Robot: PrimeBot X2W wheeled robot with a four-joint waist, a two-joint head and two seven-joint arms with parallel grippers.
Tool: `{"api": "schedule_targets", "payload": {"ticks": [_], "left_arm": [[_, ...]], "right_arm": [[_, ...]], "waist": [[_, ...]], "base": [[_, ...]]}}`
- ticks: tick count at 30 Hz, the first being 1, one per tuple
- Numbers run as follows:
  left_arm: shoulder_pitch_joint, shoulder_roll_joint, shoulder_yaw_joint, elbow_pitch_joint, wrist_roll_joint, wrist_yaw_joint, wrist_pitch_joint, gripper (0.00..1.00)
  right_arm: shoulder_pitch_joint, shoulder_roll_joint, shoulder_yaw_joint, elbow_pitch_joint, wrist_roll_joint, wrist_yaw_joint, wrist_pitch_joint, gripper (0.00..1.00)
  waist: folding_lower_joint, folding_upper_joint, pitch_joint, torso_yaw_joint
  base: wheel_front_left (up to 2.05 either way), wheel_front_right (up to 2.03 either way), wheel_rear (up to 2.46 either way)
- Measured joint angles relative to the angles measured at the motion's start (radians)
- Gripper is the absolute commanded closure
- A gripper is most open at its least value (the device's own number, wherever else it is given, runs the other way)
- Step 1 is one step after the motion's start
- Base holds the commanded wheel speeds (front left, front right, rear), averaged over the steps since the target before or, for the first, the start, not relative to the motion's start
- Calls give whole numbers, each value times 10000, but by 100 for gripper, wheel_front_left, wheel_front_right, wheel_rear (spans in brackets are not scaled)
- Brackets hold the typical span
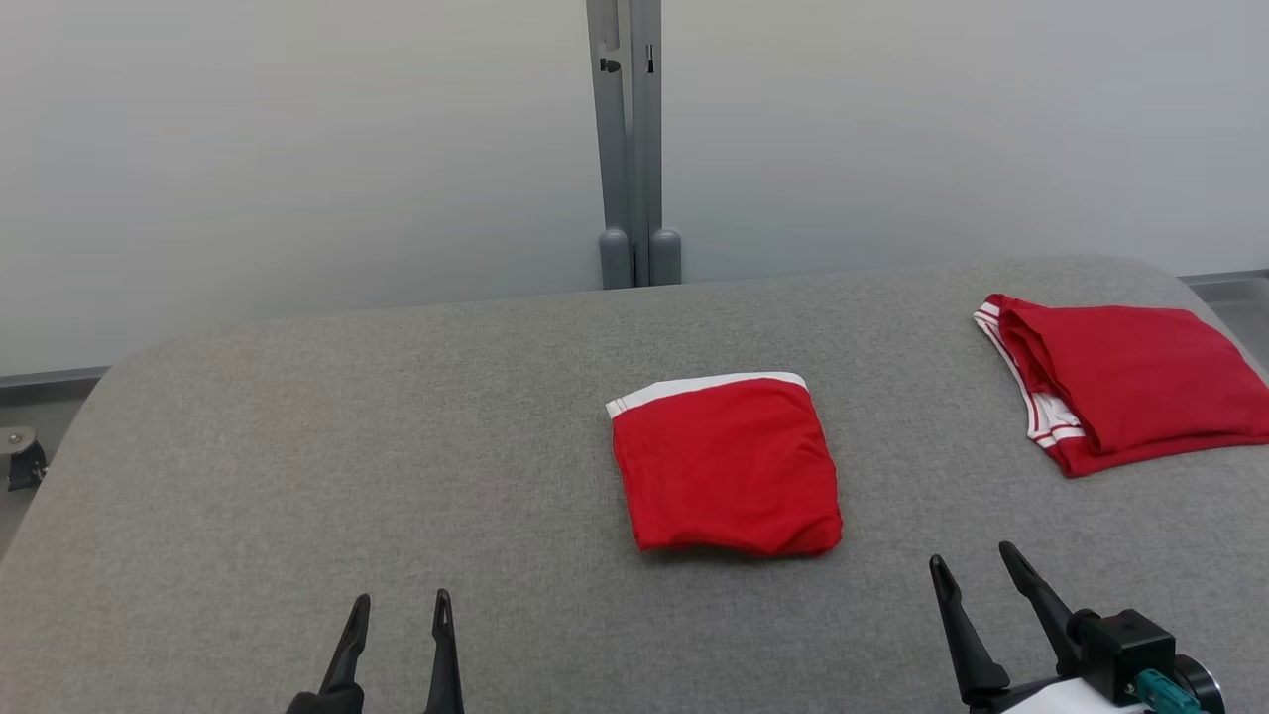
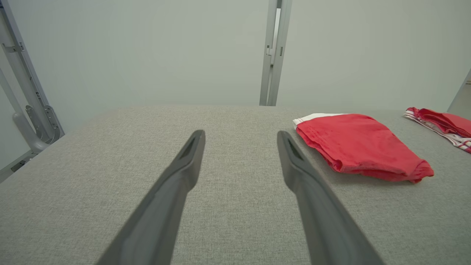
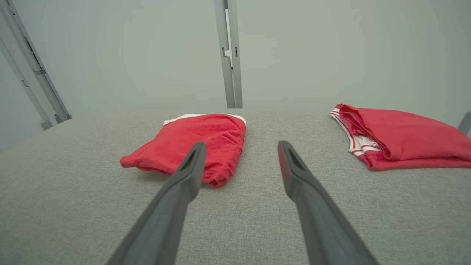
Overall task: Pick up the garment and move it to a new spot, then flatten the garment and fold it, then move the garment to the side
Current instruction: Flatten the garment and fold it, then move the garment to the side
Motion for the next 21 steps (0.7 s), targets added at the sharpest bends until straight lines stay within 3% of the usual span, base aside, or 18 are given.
{"api": "schedule_targets", "payload": {"ticks": [21], "left_arm": [[-58, 0, -36, 13, 21, 13, 0, 0]], "right_arm": [[-8, 65, -71, 84, 0, 0, 0, 0]], "waist": [[0, 0, 79, 74]], "base": [[0, 0, 0]]}}
